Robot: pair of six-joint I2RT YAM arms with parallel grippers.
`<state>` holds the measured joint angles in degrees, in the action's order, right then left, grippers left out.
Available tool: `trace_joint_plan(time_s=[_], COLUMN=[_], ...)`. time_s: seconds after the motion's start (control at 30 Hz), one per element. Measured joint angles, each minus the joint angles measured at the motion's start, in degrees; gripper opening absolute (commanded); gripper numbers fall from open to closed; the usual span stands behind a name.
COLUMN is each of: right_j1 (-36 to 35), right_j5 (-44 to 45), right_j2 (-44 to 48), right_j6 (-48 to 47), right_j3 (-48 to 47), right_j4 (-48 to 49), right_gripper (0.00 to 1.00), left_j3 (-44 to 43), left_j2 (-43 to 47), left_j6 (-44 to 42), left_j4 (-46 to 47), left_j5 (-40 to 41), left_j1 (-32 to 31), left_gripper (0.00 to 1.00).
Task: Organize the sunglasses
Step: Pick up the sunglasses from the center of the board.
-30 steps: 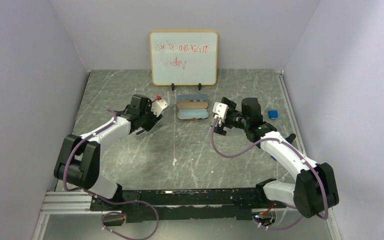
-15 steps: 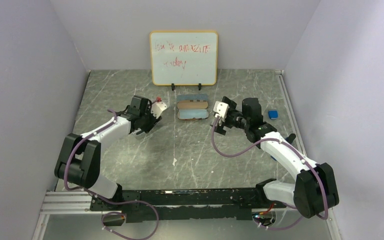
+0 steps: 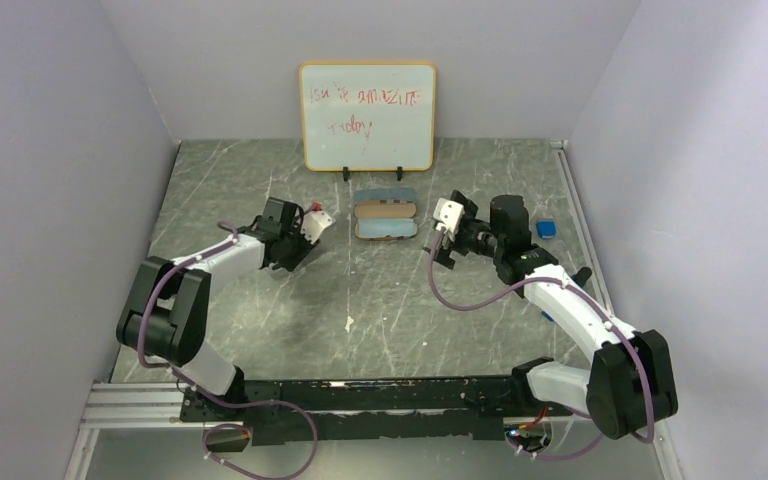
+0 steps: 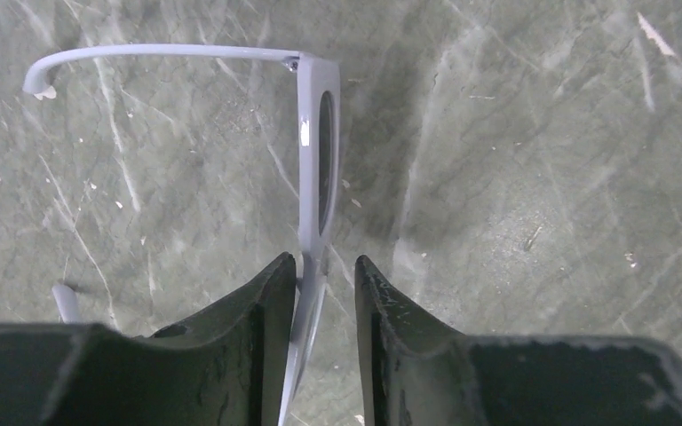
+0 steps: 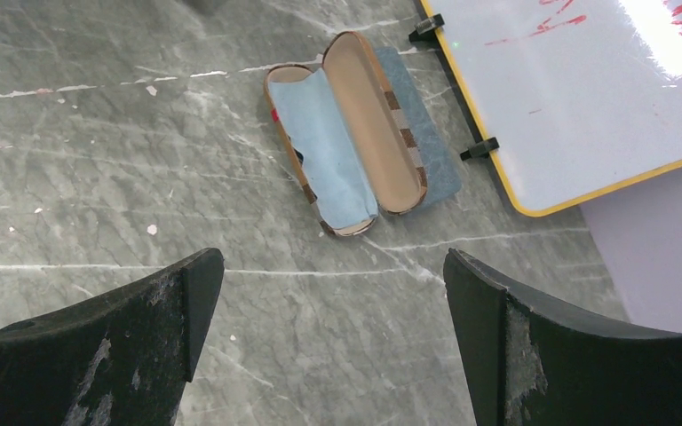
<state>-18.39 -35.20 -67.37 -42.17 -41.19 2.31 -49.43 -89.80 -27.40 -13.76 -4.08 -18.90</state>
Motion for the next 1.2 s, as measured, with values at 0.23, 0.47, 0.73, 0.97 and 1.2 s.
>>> trace_joint_plan(time_s=[0.23, 0.47, 0.73, 0.97, 1.2], right_j1=[0.72, 1.07, 1.36, 1.49, 1.49], right_j5=[-1.33, -2.05, -3.41, -5.35, -6.01], right_j2=[0.00, 0.00, -0.02, -0.50, -5.62], right_j6=[0.44, 0.83, 1.55, 1.38, 2.40], right_j3=[0.00, 0.00, -0.02, -2.51, -12.44], right_j4=[-0.02, -0.09, -0.48, -4.81, -12.92], right_gripper=[1.00, 1.00, 1.00, 1.00, 0.98], left_j3=[0.68, 0.81, 0.39, -3.02, -5.81], left_j2=[-0.92, -0.50, 8.70, 16.74, 19.17], left_j6=[-0.59, -0.74, -3.10, -6.05, -8.41], left_j4=[1.53, 1.77, -3.67, -9.68, -15.32], left_j5=[0.07, -1.18, -9.20, -16.13, -19.52], left_j1=[0.37, 0.39, 0.15, -7.15, -16.59], left_gripper=[0.05, 0.05, 0.05, 0.05, 0.05])
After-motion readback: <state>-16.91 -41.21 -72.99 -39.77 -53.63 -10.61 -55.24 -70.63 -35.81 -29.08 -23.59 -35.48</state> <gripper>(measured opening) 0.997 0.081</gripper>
